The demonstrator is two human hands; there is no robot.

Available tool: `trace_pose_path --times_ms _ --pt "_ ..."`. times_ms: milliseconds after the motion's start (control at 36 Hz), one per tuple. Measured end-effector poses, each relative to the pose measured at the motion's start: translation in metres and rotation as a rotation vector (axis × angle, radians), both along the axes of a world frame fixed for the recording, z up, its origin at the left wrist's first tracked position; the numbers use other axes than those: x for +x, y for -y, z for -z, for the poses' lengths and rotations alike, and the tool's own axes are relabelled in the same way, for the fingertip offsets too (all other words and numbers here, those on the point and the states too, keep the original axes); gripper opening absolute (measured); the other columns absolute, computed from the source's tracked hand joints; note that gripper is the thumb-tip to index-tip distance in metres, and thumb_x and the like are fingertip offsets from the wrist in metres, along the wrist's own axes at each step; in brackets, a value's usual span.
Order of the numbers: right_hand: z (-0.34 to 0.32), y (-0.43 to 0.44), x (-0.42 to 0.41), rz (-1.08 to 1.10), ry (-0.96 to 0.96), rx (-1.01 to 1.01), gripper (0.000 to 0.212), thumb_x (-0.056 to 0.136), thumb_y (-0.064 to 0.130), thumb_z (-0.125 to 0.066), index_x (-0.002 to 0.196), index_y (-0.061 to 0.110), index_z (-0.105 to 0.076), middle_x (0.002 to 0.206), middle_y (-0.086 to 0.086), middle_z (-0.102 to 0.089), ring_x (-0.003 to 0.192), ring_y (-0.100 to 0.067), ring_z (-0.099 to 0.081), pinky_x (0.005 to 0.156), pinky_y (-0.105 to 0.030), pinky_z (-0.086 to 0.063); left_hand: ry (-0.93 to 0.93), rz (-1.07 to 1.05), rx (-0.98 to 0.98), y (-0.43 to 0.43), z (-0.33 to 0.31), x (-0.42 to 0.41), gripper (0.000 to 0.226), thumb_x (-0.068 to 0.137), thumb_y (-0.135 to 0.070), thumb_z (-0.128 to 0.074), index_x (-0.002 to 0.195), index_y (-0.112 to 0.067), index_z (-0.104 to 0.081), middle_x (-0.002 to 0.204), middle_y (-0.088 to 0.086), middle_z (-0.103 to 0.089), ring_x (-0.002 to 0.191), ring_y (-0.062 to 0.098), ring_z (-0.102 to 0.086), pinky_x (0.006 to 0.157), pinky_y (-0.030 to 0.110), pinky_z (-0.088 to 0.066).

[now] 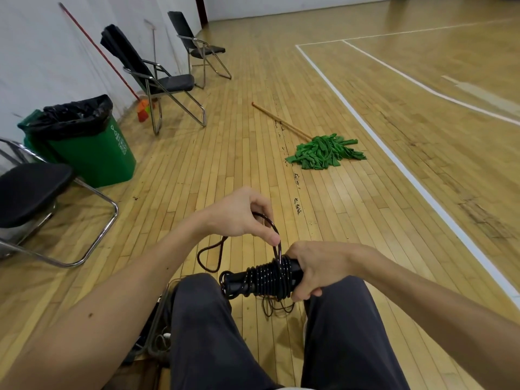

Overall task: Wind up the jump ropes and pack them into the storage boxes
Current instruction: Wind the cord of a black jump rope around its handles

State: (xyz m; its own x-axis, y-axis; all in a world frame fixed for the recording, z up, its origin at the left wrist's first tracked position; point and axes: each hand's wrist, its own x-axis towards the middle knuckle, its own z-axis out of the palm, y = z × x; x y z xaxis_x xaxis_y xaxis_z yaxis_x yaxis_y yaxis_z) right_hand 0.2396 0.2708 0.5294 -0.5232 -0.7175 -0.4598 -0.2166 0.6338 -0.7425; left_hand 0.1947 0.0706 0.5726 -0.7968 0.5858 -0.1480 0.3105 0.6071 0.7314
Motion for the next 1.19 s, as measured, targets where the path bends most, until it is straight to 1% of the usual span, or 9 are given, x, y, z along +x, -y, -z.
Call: trace_pose_path --times_ms 167,278,389,528,611,667,889,1111,1194 --pt "-0.007 0.003 0.007 -0.054 0.058 -0.136 0.014 0.082 -0.003 -0.071 0.078 -0.008 -0.058 0.070 -0.026 -0.061 0.055 -0.021 -0.050 0.059 -0.027 -0.043 0.168 0.015 0.130 0.002 0.020 0.000 0.031 0.067 -0.041 -0.089 0.075 -0.021 -0.068 0.066 0.002 -0.062 0.061 0.014 -0.056 0.060 0.029 -0.046" --pt "-0.013 0.001 0.004 -0.007 0.064 -0.263 0.017 0.085 -0.006 -0.070 0.077 0.007 -0.062 0.060 0.007 -0.061 0.053 -0.013 -0.053 0.059 -0.025 -0.046 0.201 -0.035 0.226 0.001 0.031 0.006 0.029 0.078 -0.041 -0.075 0.078 -0.013 -0.066 0.059 0.001 -0.054 0.049 0.011 -0.046 0.049 0.021 -0.037" --pt "-0.015 -0.005 0.000 0.085 0.030 -0.335 0.020 0.085 -0.007 -0.071 0.078 0.009 -0.062 0.062 0.008 -0.063 0.053 -0.009 -0.056 0.057 -0.023 -0.047 0.177 -0.083 0.253 0.000 0.045 0.008 0.062 0.081 -0.060 -0.065 0.085 0.002 -0.067 0.066 -0.001 -0.064 0.056 0.013 -0.061 0.050 0.021 -0.046" --pt "-0.012 -0.007 -0.002 0.138 0.074 -0.382 0.015 0.085 -0.007 -0.071 0.085 0.007 -0.065 0.072 0.004 -0.067 0.057 -0.011 -0.056 0.066 -0.026 -0.049 0.144 -0.137 0.283 0.014 0.076 0.016 0.027 0.101 0.002 -0.052 0.088 -0.020 -0.061 0.075 0.007 -0.059 0.065 0.034 -0.054 0.060 0.050 -0.051" --pt "-0.009 -0.009 -0.004 0.182 0.077 -0.392 0.014 0.085 -0.007 -0.071 0.087 0.005 -0.065 0.073 -0.004 -0.066 0.058 -0.014 -0.056 0.063 -0.022 -0.048 0.272 -0.225 0.280 0.005 0.081 0.027 0.042 0.095 0.017 -0.046 0.078 -0.022 -0.050 0.060 -0.006 -0.051 0.054 0.000 -0.045 0.058 0.013 -0.041" --pt "-0.006 -0.012 -0.005 0.222 0.071 -0.398 0.014 0.084 -0.005 -0.072 0.088 0.006 -0.064 0.076 -0.013 -0.064 0.059 -0.017 -0.056 0.060 -0.020 -0.046 0.267 -0.251 0.182 -0.007 0.079 0.035 0.045 0.095 0.013 -0.042 0.064 -0.020 -0.039 0.053 -0.010 -0.038 0.045 0.000 -0.032 0.053 0.016 -0.031" --pt "0.003 -0.024 -0.019 0.508 -0.011 -0.374 0.017 0.084 -0.004 -0.072 0.096 0.002 -0.061 0.068 0.000 -0.064 0.056 -0.013 -0.056 0.052 -0.018 -0.045 0.345 -0.360 0.274 -0.016 0.087 0.048 0.046 0.107 -0.043 -0.033 0.078 -0.013 -0.052 0.053 -0.005 -0.037 0.044 0.009 -0.029 0.043 0.020 -0.025" --pt "0.020 -0.023 -0.024 0.605 -0.074 -0.196 0.019 0.081 -0.002 -0.072 0.098 -0.001 -0.062 0.051 0.007 -0.061 0.050 -0.006 -0.056 0.052 -0.016 -0.045 0.043 -0.240 -0.063 -0.017 0.085 0.051 0.038 0.103 -0.042 -0.048 0.088 -0.011 -0.065 0.071 0.001 -0.059 0.066 0.009 -0.052 0.066 0.032 -0.045" --pt "0.027 -0.020 -0.025 0.619 -0.096 -0.134 0.020 0.080 0.000 -0.073 0.097 0.002 -0.062 0.053 0.006 -0.062 0.050 -0.006 -0.057 0.053 -0.019 -0.047 -0.027 -0.200 -0.189 -0.016 0.084 0.050 0.029 0.104 -0.037 -0.049 0.080 -0.021 -0.057 0.069 -0.003 -0.053 0.063 0.013 -0.049 0.060 0.034 -0.039"
